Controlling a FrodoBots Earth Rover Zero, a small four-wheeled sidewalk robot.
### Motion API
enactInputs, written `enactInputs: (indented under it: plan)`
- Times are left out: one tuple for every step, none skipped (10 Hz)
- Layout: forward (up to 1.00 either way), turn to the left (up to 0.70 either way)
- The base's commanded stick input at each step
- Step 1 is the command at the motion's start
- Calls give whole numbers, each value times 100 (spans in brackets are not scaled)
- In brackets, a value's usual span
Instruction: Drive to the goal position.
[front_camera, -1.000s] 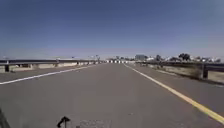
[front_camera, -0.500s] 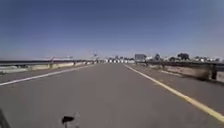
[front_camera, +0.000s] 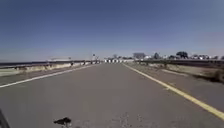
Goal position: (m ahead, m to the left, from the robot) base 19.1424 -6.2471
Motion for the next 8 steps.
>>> enactInputs:
  plan:
    - [100,0]
    - [100,0]
    - [100,0]
    - [100,0]
    - [100,0]
    - [100,0]
    - [100,0]
    - [100,0]
